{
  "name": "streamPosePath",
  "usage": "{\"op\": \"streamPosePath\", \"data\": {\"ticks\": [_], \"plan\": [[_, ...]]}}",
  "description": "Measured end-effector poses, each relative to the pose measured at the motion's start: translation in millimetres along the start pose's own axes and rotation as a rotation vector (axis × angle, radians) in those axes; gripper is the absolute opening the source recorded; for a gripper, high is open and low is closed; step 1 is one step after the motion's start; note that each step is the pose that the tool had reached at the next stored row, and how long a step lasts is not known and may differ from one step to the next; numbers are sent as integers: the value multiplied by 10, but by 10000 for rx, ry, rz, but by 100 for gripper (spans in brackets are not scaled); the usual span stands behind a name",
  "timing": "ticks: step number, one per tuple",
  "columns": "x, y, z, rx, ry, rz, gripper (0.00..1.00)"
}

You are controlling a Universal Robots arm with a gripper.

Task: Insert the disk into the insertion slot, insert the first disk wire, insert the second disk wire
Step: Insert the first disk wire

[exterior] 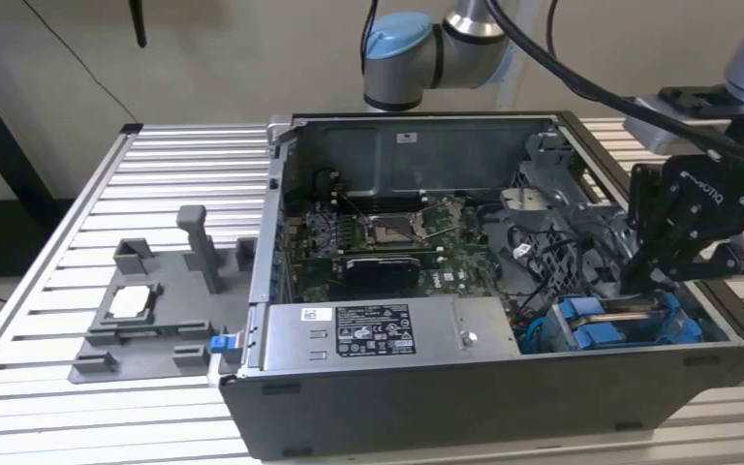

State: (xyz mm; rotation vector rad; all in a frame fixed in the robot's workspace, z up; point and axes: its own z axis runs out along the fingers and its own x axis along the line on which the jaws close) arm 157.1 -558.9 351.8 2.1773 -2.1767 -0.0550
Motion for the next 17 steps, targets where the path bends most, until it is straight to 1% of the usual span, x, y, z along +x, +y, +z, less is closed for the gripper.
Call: {"op": "streamPosePath", "data": {"ticks": [14, 16, 17], "plan": [[54, -52, 69, -416, -9, 62, 19], [60, -61, 78, -454, -13, 69, 19], [61, -64, 80, -456, -17, 70, 19]]}}
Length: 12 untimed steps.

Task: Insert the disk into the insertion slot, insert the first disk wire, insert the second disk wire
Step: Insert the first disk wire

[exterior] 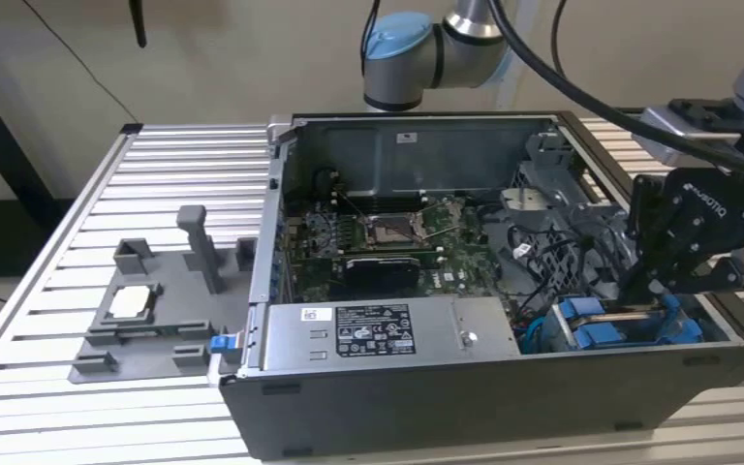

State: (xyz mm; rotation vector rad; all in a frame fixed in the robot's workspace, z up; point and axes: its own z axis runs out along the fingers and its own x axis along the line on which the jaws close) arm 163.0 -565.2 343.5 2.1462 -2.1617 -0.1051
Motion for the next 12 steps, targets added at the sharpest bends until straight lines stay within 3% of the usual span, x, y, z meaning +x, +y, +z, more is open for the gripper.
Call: {"op": "streamPosePath", "data": {"ticks": [12], "plan": [[0, -6, 25, 0, -2, -1, 19]]}}
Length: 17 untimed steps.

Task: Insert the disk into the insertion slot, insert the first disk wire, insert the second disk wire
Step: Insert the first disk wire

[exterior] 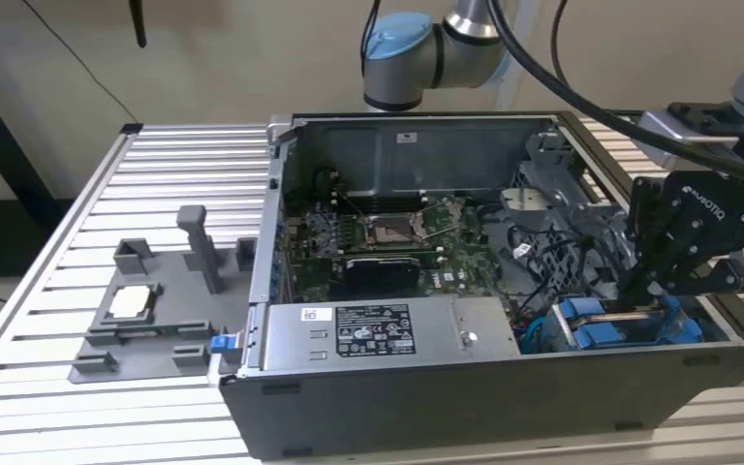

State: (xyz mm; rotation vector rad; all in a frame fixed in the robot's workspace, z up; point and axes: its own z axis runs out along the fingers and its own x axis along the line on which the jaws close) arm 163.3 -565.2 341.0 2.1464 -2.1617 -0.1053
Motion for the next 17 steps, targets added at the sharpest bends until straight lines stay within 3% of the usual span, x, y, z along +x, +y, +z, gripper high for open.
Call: {"op": "streamPosePath", "data": {"ticks": [5, 14, 17], "plan": [[1, 3, -35, 8, -77, -9, 19], [0, -96, -48, 7, -76, -44, 19], [-1, -101, -49, 7, -76, -49, 19]]}}
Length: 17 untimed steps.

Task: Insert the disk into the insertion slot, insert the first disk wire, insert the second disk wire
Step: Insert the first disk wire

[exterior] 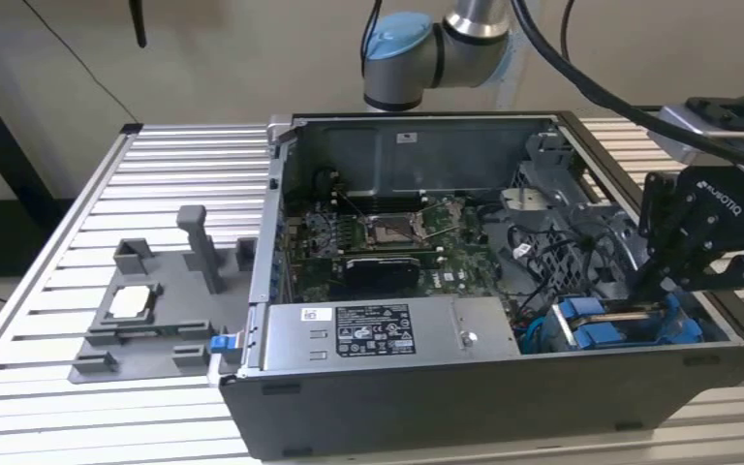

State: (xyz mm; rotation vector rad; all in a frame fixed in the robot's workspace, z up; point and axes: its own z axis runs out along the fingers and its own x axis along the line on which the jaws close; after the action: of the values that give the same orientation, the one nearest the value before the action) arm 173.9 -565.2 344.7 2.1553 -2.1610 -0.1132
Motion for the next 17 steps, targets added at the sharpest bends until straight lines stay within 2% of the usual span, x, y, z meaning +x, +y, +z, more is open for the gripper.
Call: {"op": "streamPosePath", "data": {"ticks": [11, 17], "plan": [[-3, -17, 13, 22, -4, -1, 19], [-21, -34, 18, 159, -42, -4, 19]]}}
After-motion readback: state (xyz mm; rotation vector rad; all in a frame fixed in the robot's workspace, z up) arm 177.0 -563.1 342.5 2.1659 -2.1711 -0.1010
